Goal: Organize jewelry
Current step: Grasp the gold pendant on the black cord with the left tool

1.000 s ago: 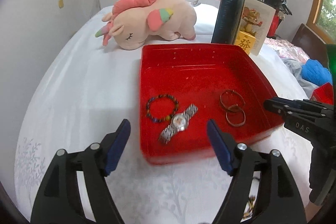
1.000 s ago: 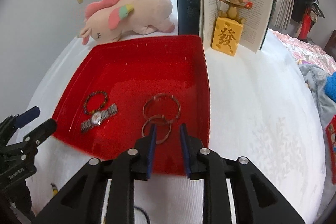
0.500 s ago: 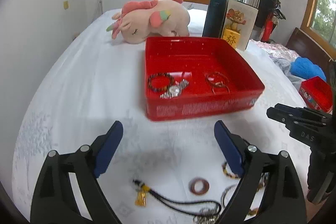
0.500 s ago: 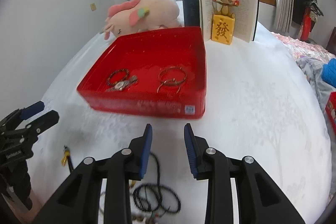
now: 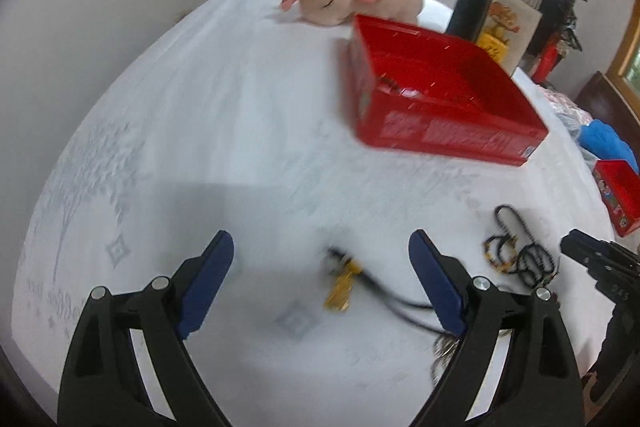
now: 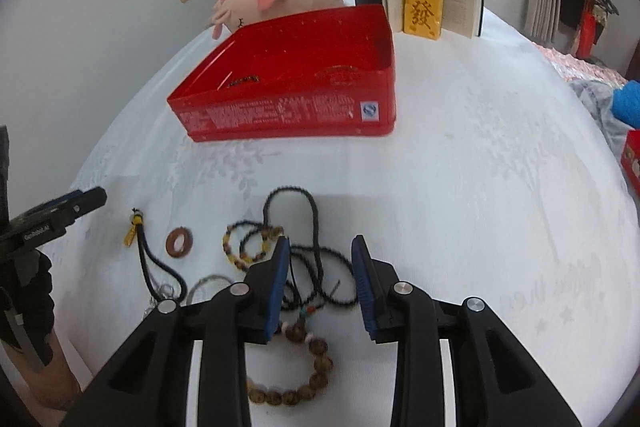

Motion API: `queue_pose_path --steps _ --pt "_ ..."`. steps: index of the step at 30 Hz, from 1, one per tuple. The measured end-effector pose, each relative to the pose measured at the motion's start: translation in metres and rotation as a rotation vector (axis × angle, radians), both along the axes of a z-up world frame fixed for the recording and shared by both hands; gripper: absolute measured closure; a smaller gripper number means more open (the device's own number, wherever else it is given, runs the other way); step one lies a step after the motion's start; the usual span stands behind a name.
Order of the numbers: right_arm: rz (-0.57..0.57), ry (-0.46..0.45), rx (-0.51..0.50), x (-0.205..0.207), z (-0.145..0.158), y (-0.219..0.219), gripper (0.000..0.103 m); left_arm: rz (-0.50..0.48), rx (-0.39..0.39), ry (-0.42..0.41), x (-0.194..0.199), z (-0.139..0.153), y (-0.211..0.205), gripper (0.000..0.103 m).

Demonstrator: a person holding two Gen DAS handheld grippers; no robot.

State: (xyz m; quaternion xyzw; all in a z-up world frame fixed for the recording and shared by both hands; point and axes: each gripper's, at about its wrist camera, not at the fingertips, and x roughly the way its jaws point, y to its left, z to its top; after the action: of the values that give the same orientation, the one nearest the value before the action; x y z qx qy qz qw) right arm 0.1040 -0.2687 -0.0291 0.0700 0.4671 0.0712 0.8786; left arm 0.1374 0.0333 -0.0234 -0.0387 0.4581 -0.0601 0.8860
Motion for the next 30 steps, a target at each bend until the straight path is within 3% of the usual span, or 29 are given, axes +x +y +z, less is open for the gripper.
queue_pose_path --steps 6,12,24,25,26,30 --pt "-0.009 0.018 0.009 -0.008 -0.006 -0.001 0.068 0.007 -0.036 0.066 -0.01 -0.015 0.006 0.014" --pt "-0.012 0.025 0.015 -0.011 -0.008 -0.002 0.068 -0.037 0.002 0.081 -0.019 -0.026 -0.009 0.014" --pt "-0.028 0.039 0.02 -0.011 -0.014 -0.007 0.066 -0.032 -0.013 0.153 0.006 -0.041 -0.02 0.015" --pt "-0.029 0.04 0.02 -0.011 -0.015 -0.007 0.066 -0.033 -0.017 0.164 0.008 -0.043 -0.021 0.019" --pt "-0.031 0.041 0.02 -0.01 -0.015 -0.008 0.066 -0.038 -0.024 0.177 0.009 -0.045 -0.021 0.03" --pt "-0.037 0.045 0.02 -0.008 -0.017 -0.01 0.066 -0.044 -0.023 0.18 0.01 -0.046 -0.023 0.05"
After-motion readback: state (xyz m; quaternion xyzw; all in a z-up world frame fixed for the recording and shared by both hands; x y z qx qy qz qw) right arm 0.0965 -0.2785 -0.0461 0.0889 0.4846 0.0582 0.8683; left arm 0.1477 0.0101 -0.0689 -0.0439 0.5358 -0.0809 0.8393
